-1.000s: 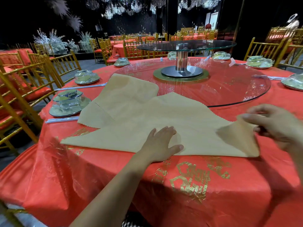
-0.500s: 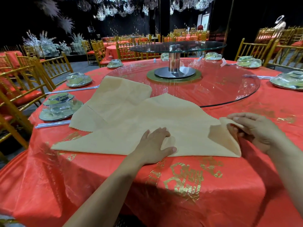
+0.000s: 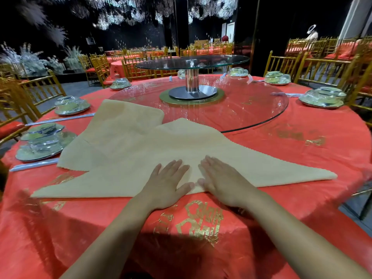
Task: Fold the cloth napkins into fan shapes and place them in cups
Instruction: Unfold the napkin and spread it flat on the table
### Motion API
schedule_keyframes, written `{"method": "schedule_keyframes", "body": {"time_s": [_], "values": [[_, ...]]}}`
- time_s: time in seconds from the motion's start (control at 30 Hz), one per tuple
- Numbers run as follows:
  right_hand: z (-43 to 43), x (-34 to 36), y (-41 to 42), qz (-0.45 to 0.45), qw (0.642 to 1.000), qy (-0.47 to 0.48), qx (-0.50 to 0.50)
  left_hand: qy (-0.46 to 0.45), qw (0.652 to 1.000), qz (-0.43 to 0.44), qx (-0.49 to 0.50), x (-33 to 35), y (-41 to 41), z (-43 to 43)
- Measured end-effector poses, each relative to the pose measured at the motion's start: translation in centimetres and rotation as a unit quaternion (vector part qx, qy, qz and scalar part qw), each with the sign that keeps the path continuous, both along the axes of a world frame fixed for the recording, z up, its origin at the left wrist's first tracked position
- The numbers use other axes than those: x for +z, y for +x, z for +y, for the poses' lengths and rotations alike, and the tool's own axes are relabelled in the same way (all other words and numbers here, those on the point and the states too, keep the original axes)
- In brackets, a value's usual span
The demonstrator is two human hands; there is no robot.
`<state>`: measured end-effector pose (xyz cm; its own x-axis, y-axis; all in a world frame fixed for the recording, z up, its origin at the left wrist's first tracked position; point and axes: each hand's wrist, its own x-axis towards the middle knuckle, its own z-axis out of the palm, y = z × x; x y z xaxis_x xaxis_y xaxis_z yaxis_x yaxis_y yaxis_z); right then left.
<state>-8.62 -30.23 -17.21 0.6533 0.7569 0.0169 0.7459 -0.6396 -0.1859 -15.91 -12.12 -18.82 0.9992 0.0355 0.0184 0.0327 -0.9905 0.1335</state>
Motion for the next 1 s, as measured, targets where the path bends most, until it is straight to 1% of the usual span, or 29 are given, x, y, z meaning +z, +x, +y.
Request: {"method": "schedule_keyframes", "body": {"time_s": [0.1, 0.27, 0.4, 0.53, 0.77, 0.87, 0.93, 1.0], "values": [[-0.8, -1.1, 0.4, 0.013, 0.999, -0.028, -0.04, 0.006, 1.0, 0.007, 0.0, 0.0, 0.1, 0.0], [-6.2, -0.4, 2.9, 0.022, 0.99, -0.045, -0.129, 0.002, 1.0, 0.021, -0.003, 0.1, 0.1, 0.0], [-11.4, -0.3, 5.7, 0.014, 0.974, -0.056, -0.22, -0.001, 1.0, 0.026, -0.007, 0.2, 0.1, 0.1], [-14.3, -0.4, 7.7, 0.023, 0.959, -0.058, -0.277, 0.0, 0.999, 0.034, -0.007, 0.4, 0.0, 0.0], [-15.0, -0.5, 8.2, 0.027, 0.959, -0.036, -0.28, 0.001, 0.999, 0.043, -0.006, 0.7, -0.1, -0.1], [-15.2, 0.1, 8.1, 0.032, 0.957, 0.025, -0.288, 0.002, 0.999, 0.043, -0.004, 0.7, -0.1, -0.2], [-14.9, 0.8, 7.6, 0.005, 0.959, 0.05, -0.279, 0.004, 0.999, 0.041, -0.005, 0.7, -0.1, -0.2], [-13.8, 1.2, 6.8, -0.024, 0.968, 0.034, -0.248, 0.009, 0.999, 0.039, -0.006, 0.6, 0.0, -0.2]]}}
